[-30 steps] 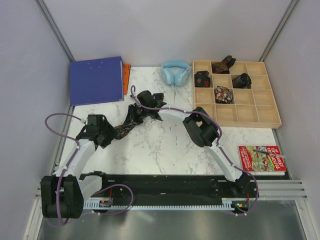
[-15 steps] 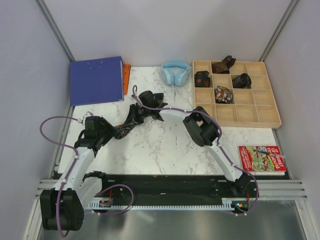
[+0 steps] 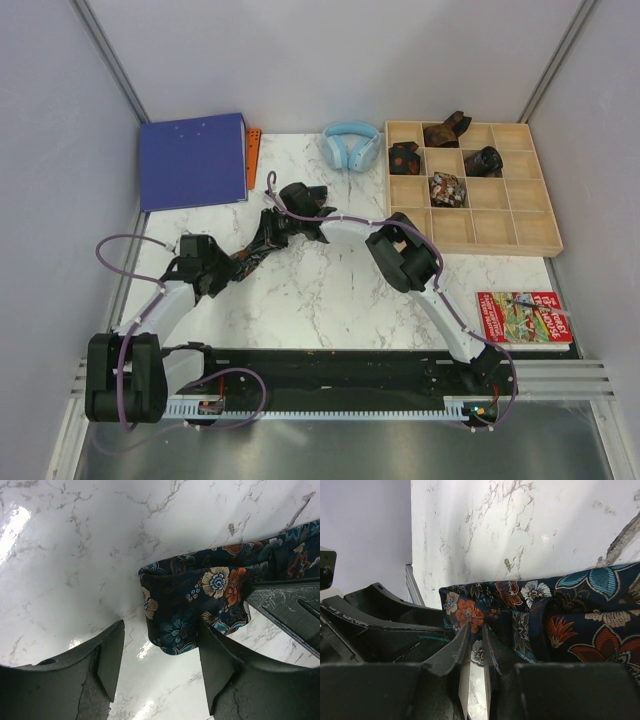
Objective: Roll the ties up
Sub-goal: Roll the tie at the center of the board.
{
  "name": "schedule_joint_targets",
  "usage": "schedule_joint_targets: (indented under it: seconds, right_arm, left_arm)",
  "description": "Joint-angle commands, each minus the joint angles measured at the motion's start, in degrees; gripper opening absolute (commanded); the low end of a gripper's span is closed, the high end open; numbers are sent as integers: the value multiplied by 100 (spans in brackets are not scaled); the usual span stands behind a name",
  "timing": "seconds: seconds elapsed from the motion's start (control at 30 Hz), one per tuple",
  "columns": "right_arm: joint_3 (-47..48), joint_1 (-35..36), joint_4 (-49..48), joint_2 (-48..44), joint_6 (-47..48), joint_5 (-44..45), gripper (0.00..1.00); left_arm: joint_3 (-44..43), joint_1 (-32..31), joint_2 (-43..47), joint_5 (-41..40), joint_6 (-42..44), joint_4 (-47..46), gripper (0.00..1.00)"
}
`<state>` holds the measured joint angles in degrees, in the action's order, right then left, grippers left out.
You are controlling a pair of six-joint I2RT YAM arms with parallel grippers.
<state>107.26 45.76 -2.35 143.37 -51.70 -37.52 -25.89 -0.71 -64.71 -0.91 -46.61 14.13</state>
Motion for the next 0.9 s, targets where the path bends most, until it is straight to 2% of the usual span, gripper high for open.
schedule_joint_targets:
  seconds: [0.0, 0.37, 0.47, 0.5, 0.57, 0.6, 0.77, 0.87]
  right_arm:
    - [-100, -5, -143, 24, -6, -36, 22]
    - [-214, -5, -283, 103, -68, -71, 22]
    - [-250, -6, -310, 121, -77, -71, 21]
    - [-258, -14, -336, 130, -86, -80, 21]
    - [-285, -14, -354, 130, -103, -80, 21]
    - [-285, -14, -363, 138, -103, -80, 21]
    - [-285, -32, -363, 16, -182, -124, 24]
    - [-363, -49, -337, -239, -191, -72, 34]
  left_arm:
    - [145, -17, -94, 64, -155, -428, 66]
    - [31, -105, -656, 205, -164, -876, 63]
    - [5, -157, -754, 222, -173, -956, 56]
    - [5, -192, -763, 214, -182, -965, 47]
    - [-39, -271, -745, 161, -112, -965, 38]
    - [-91, -376, -658, 118, -94, -904, 27]
    - [-416, -676, -341, -331, -68, -175, 16]
    - [-531, -676, -113, -226, -59, 300, 14]
